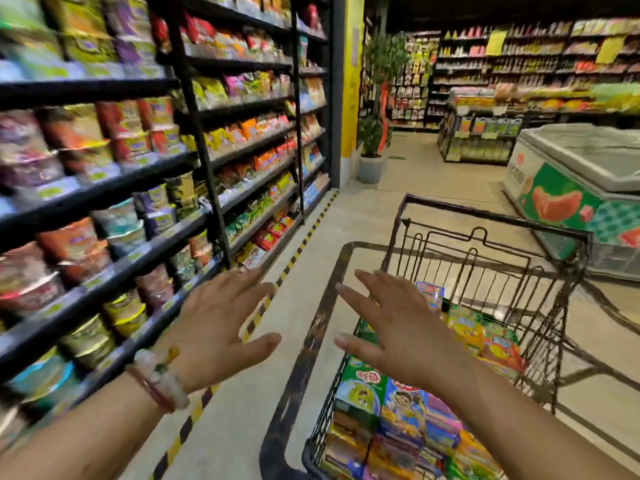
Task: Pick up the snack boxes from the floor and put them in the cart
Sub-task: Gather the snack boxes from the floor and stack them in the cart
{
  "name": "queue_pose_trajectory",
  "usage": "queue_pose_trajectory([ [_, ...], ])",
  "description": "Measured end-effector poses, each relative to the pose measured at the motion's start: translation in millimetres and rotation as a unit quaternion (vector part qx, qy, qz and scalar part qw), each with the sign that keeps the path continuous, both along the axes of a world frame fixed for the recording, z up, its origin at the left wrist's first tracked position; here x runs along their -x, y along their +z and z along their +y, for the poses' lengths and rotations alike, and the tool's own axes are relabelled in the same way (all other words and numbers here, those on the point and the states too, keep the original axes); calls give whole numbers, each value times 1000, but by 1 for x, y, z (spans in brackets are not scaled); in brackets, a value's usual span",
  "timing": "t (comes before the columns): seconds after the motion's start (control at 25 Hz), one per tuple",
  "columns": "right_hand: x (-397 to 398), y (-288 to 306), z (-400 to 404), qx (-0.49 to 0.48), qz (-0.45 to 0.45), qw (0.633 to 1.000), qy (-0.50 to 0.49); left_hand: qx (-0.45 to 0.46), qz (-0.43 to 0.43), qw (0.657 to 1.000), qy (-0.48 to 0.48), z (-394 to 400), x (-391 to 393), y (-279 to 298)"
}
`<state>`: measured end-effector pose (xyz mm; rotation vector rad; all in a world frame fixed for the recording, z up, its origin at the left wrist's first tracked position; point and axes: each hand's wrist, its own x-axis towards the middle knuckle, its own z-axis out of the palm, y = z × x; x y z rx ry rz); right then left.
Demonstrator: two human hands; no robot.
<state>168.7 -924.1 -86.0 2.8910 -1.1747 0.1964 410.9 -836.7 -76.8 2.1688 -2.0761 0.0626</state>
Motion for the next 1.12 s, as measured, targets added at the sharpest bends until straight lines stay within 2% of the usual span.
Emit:
queue_pose_trajectory([
  [0.28,-54,13,74,-32,30,985,170,1,-4,990,143,145,-7,5],
  [0.44,-101,27,139,-9,28,964,264,5,10,969,246,242,-15,17],
  [0.6,-146,38,217,-17,15,942,335,28,-15,950,309,343,-27,20],
  [0.8,-205,35,350,19,-26,893,448,41,-27,911,408,503,-33,19],
  [1.12,-277,16,583,70,-106,774,620,32,-57,813,578,739,7,13],
])
